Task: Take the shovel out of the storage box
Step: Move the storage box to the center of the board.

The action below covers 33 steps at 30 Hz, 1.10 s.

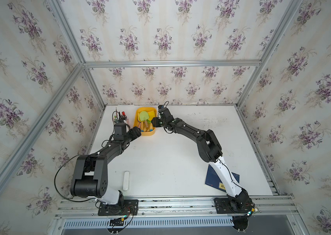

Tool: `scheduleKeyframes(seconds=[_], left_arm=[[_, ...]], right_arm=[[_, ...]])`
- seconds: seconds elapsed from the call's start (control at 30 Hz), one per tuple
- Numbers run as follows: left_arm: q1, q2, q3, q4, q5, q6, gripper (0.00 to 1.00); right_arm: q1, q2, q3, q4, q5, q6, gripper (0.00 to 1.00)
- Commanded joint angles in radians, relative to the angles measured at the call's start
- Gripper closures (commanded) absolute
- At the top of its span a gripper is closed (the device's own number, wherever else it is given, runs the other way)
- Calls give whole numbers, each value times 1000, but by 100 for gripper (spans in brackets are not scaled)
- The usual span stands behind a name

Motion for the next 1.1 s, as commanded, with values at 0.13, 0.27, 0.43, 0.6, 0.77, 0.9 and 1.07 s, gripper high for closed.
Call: scheduleKeyframes(seconds=[0.13, 0.27, 0.43, 0.6, 0.77, 0.9, 1.07], left_arm=[[2, 24, 20, 15, -2, 18, 18], [1, 54, 48, -8, -2, 29, 22], [-2, 96, 77, -27, 25, 37, 32], [-24, 116, 69, -57, 31, 56, 38], [-43, 66, 4, -73, 41, 79, 44], [-43, -19, -61, -118, 53, 102, 52], [-42, -149, -158, -171, 62, 112, 58]], right_arm=[[1, -5, 5, -47, -2, -6, 71], [2, -53, -31, -65, 5, -8, 83], [11, -157, -183, -49, 8, 1, 85], [43, -295, -366, -25, 16, 19, 84], [101, -435, -592, 5, 51, 41, 83], [146, -541, -756, 55, 51, 90, 81], [203, -603, -865, 100, 25, 157, 78]])
